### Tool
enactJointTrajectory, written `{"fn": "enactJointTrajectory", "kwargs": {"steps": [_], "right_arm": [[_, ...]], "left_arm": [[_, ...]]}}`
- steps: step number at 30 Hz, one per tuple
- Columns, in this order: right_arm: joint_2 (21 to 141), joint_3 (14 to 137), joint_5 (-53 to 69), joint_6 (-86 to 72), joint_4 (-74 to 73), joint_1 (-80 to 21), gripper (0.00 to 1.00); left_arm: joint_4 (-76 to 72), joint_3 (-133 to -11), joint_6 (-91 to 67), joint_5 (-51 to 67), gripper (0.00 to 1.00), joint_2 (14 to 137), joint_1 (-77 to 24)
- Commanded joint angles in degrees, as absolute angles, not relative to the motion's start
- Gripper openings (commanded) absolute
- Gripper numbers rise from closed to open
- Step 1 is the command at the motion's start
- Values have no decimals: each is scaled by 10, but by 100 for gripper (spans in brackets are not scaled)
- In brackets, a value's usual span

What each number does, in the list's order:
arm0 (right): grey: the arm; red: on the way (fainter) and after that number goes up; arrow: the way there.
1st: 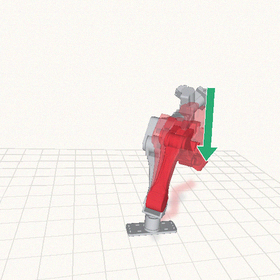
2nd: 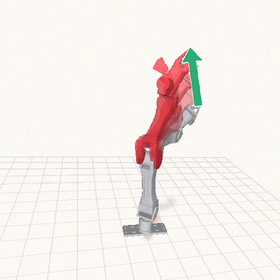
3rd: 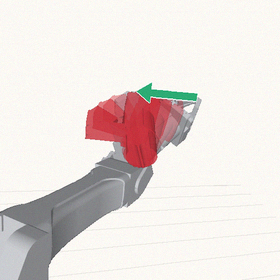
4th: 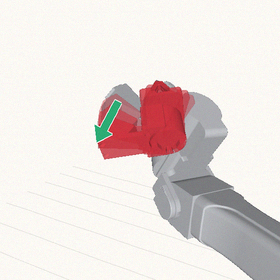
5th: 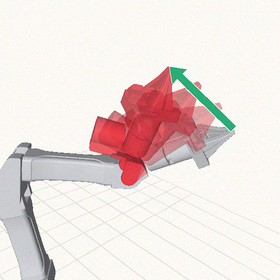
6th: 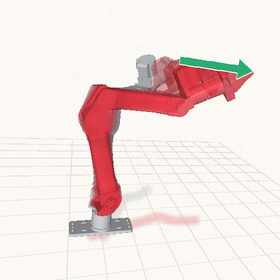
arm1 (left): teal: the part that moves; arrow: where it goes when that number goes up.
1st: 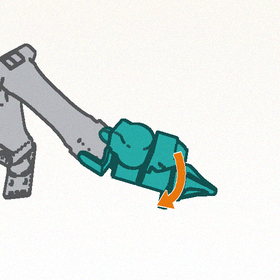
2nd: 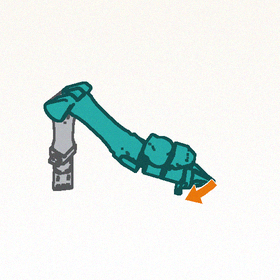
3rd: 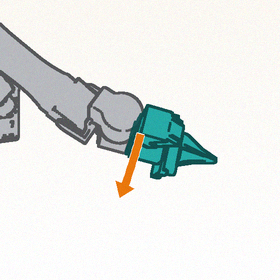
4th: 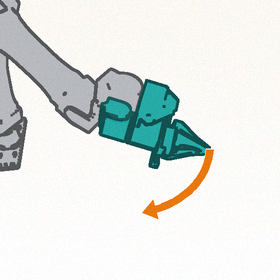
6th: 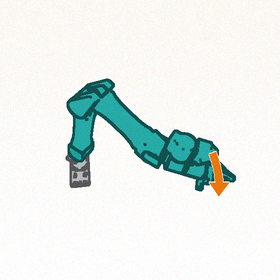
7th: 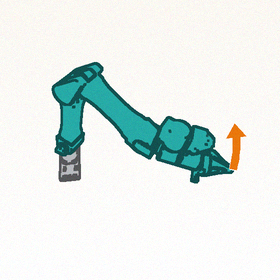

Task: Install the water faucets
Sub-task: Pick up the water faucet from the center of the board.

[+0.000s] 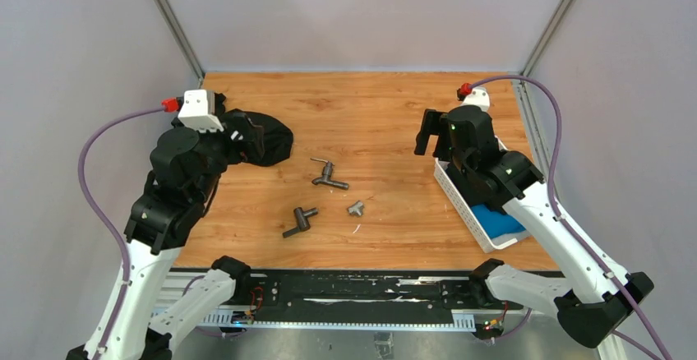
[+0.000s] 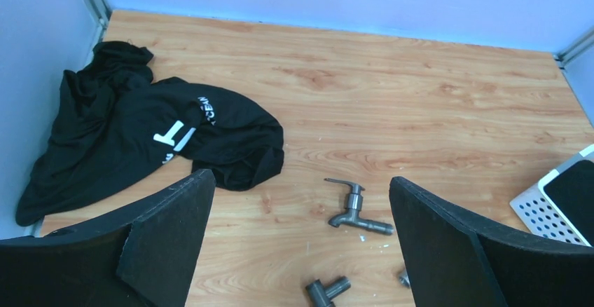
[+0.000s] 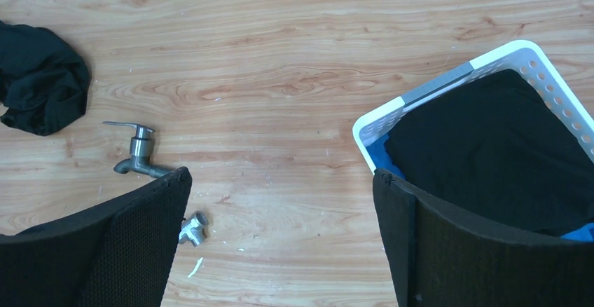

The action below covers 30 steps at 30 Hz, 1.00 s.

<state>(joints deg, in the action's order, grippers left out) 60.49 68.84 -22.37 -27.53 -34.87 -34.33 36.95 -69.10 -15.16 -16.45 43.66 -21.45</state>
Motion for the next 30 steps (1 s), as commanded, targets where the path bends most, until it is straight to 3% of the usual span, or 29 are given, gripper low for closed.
{"fn": "enactJointTrajectory", "kwargs": {"steps": [1, 12, 16, 24, 30], "right_arm": [[603, 673, -251, -263, -354, -336, 99], [636, 628, -158, -213, -347, -347, 97], [700, 597, -152, -235, -326, -428, 97], [904, 620, -88, -327, -293, -546, 94], [980, 639, -58, -331, -245, -556, 88]], "left_arm": [[384, -668, -150, -128, 100, 413, -209], [396, -479, -307, -49, 100, 366, -232], [401, -417, -342, -86, 100, 343, -281], [418, -392, -387, -104, 100, 387, -310], [427, -407, -376, -122, 100, 380, -310]]}}
